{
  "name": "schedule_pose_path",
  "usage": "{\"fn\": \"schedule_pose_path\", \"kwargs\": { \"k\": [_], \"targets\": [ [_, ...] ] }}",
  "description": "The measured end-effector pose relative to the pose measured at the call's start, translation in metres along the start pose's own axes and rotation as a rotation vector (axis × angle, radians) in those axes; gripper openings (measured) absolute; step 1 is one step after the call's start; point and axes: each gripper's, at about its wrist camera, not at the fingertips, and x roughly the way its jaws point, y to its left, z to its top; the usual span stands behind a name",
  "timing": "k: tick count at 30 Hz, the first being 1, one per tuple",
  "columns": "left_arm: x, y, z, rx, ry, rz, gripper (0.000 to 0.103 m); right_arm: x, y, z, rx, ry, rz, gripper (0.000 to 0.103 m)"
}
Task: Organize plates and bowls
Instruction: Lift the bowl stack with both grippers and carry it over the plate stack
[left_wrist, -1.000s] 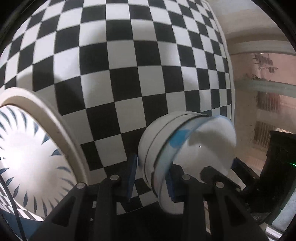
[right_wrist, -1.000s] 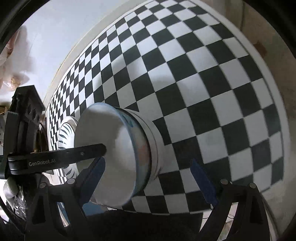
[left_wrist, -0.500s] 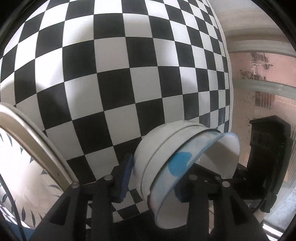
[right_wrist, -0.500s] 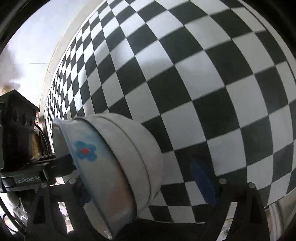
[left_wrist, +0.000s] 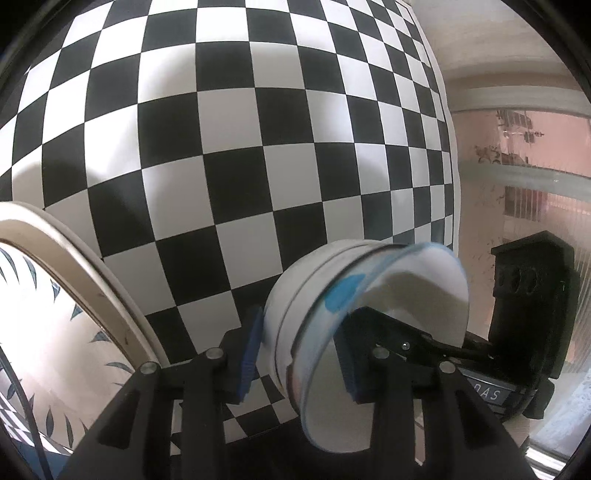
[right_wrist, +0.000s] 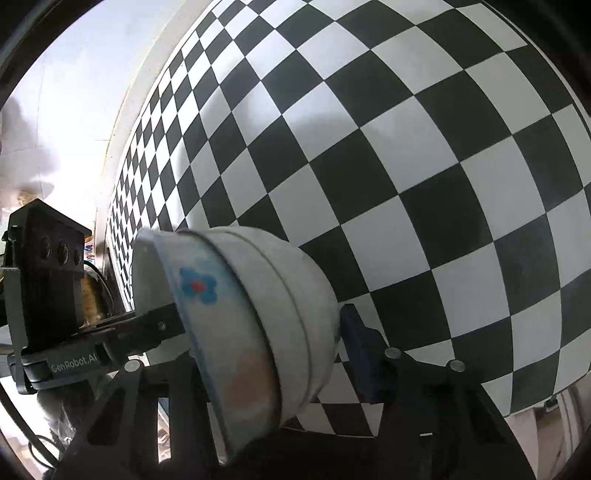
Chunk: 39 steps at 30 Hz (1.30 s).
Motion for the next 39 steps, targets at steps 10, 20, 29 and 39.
{"fn": "schedule_pose_path", "kwargs": {
  "k": [10,20,29,39],
  "targets": [
    [-0.013,0.001,-0.003,0.016,-0.033,0.004,0.034,-0.001,0.002,0.000,-0.033,-0.025,0.010,0.052],
    [-0.039,0.008,-0.011,0.022,-0.066,0.001,0.034,-0.005,0.034,0.000,-0.065,-0.032,0.021,0.052],
    [-0.074,0.026,-0.026,0.003,-0.132,-0.008,0.034,-0.003,0.082,-0.001,-0.145,-0.039,0.016,0.052],
    [-0.114,0.067,-0.051,-0.058,-0.209,-0.018,0.034,0.017,0.142,-0.011,-0.235,-0.022,0.028,0.052]
  ]
}}
